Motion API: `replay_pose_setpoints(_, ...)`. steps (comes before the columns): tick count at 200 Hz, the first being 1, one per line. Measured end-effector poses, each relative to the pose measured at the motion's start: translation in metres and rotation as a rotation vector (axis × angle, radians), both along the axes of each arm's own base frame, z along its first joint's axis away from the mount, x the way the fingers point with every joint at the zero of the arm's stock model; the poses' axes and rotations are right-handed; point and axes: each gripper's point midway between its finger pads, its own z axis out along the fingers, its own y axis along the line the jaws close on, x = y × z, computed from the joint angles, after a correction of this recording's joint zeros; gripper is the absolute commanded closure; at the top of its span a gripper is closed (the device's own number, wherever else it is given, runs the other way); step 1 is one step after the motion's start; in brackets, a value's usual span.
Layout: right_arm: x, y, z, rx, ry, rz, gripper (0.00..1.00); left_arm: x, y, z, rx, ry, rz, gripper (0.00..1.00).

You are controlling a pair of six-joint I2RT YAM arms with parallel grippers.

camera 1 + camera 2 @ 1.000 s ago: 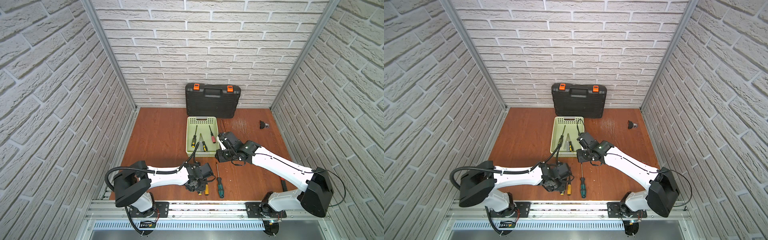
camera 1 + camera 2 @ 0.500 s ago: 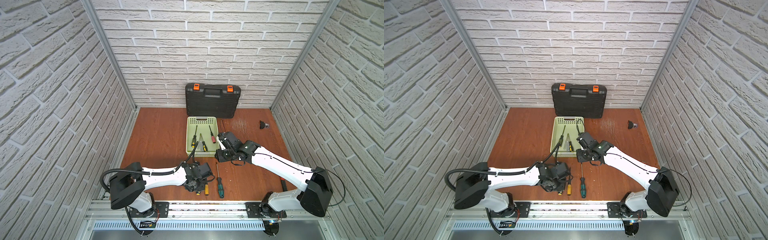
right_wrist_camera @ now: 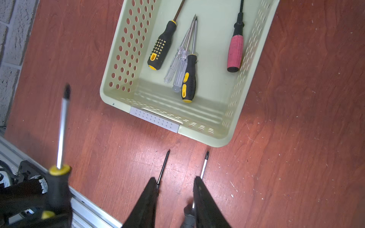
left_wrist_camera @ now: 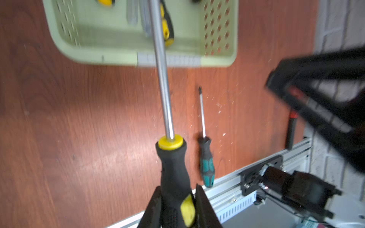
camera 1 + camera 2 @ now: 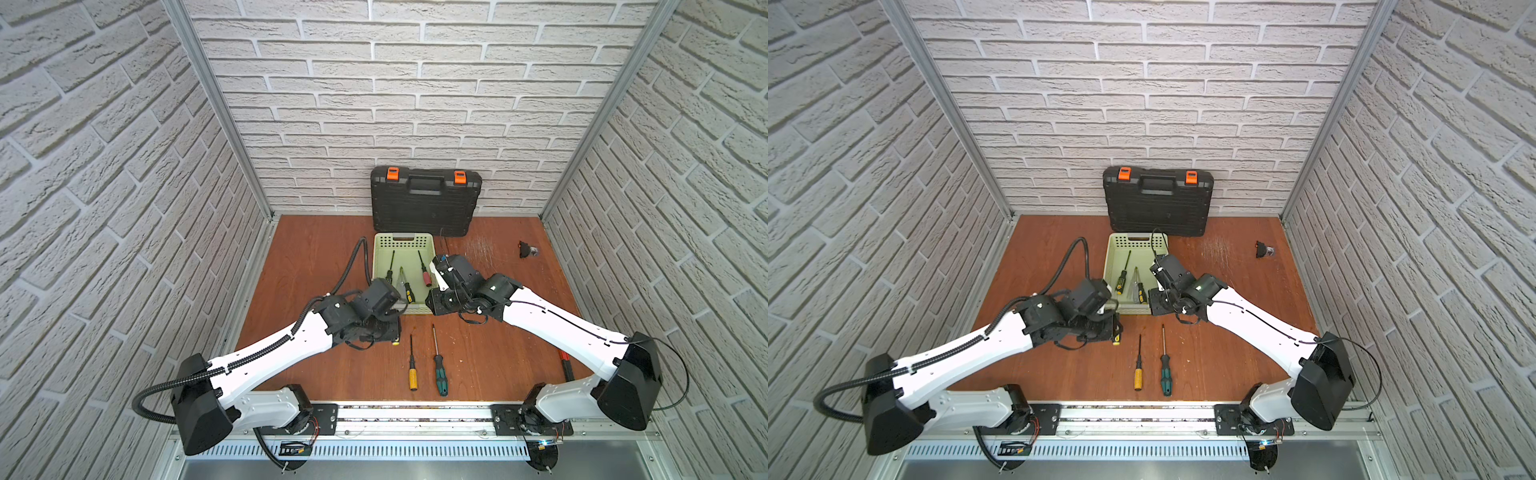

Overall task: Put the screwdriver in the bin
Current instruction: Place the screwdriver in the bin.

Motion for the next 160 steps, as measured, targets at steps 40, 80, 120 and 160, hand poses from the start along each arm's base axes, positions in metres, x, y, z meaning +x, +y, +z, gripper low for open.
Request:
replay_pose_setpoints(40, 0.0, 0.0, 0.0, 0.0, 0.001, 0.0, 0.67, 0.082, -0.01, 0.008, 0.015, -0.034, -0.035, 0.91)
replay_pose_setpoints(80, 0.0, -0.001, 0.0, -0.004, -0.001, -0.003, 0.67, 0.145, -0.029, -0.017, 0.076, -0.045, -0.114, 0.91)
replay_pose_setpoints(120, 0.0, -0.003, -0.002, -0.012, -0.003, -0.006, 0.67, 0.165, -0.036, -0.055, 0.138, -0.006, -0.16, 0.92)
replay_pose_setpoints(160, 0.001, -0.005, -0.004, -0.032, -0.012, 0.0, 0.67, 0.167, -0.034, -0.1, 0.201, 0.068, -0.169, 0.94)
